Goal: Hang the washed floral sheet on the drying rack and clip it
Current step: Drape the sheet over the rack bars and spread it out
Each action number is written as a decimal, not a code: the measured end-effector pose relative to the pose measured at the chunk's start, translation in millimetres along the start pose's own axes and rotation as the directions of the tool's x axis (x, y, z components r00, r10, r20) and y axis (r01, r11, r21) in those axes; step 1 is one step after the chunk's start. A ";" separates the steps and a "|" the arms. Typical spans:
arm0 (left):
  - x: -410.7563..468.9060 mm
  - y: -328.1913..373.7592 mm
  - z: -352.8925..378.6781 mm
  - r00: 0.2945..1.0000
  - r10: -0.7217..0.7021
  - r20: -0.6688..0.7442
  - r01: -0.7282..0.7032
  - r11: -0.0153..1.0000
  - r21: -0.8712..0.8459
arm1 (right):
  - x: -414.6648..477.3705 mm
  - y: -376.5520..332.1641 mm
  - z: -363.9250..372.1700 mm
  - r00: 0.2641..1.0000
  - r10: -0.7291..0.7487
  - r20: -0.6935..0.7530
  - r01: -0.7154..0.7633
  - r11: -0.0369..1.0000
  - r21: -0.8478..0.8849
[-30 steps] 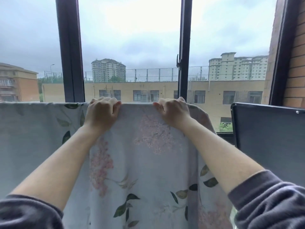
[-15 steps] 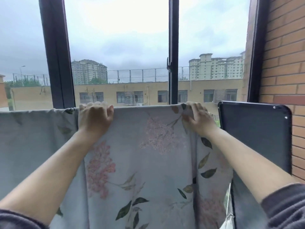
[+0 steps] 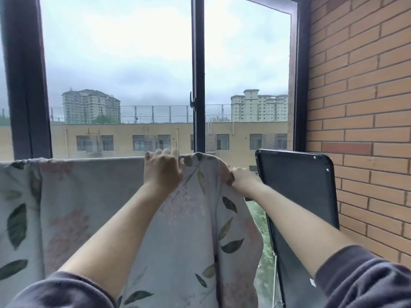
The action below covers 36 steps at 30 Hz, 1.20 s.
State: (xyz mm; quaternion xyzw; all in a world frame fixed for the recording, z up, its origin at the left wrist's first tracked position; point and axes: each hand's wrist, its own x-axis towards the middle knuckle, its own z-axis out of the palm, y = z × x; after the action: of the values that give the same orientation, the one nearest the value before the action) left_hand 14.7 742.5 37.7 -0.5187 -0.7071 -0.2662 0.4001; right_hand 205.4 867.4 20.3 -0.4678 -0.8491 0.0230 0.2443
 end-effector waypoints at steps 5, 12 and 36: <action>-1.1 6.4 3.5 0.999 -0.009 -0.045 0.009 1.000 0.000 | 12.2 23.6 -35.8 0.997 -0.074 0.016 0.075 0.967 -0.245; 0.9 6.4 1.0 0.998 -0.036 -0.044 0.035 0.999 -0.007 | 31.7 23.3 -66.8 0.950 -0.106 -0.293 -0.016 0.922 -0.388; -12.0 -43.0 -11.0 0.999 0.005 -0.032 -0.004 0.999 0.036 | 22.6 -100.5 -0.8 0.874 -0.367 -0.317 0.402 0.914 0.049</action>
State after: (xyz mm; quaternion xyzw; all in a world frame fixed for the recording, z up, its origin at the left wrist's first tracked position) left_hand -21.0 713.8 35.2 -0.5089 -0.7040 -0.2609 0.4211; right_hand 117.1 829.0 56.8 -0.2728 -0.8751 -0.0495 0.3966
